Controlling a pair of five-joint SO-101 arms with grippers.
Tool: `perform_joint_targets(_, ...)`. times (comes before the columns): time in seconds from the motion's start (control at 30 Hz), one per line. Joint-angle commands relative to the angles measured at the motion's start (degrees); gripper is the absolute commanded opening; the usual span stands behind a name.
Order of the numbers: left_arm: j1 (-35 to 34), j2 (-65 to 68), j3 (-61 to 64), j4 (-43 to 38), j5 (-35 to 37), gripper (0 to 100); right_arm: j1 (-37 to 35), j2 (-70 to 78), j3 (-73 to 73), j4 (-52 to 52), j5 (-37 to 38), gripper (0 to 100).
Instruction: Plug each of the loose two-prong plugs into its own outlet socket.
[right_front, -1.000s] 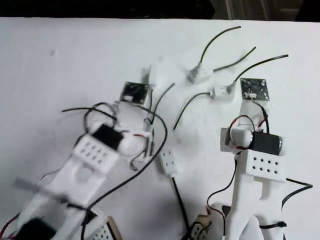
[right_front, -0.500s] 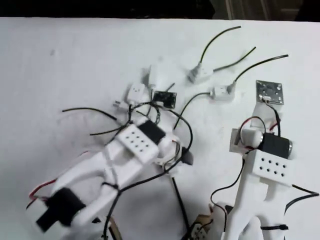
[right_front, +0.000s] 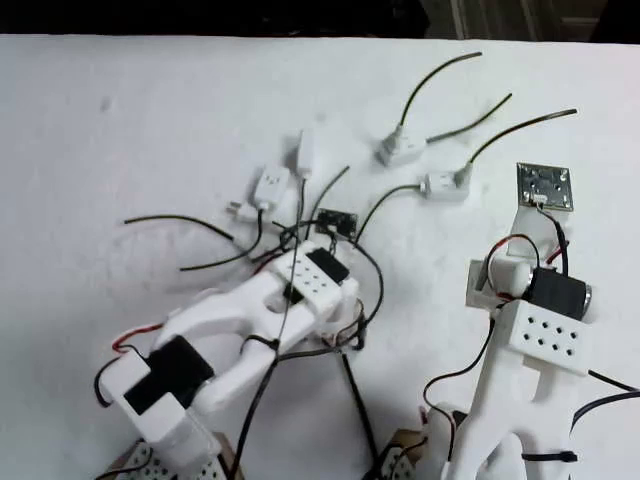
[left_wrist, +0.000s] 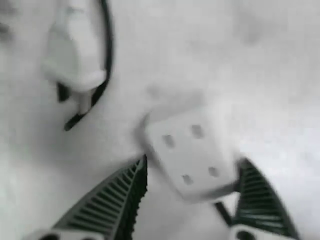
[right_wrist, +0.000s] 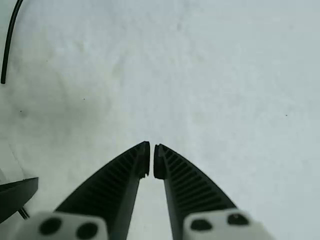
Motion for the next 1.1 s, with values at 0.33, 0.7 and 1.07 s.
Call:
perform_joint_targets(0.33, -9.9, 0.5, -1.9, 4.1, -51.3, 2, 0.6, -1.6, -2.2, 0.4, 0.6, 1.9)
perform_joint_targets(0.7, -11.6, -4.2, -1.3, 7.6, -83.7, 8, 0.2, -1.6, -2.1, 0.4, 0.8, 1.9)
perform_joint_targets(1.07, -11.5, -11.8, -1.3, 10.7, -72.6, 19, 0.2, -1.6, -2.1, 0.4, 0.8, 1.9)
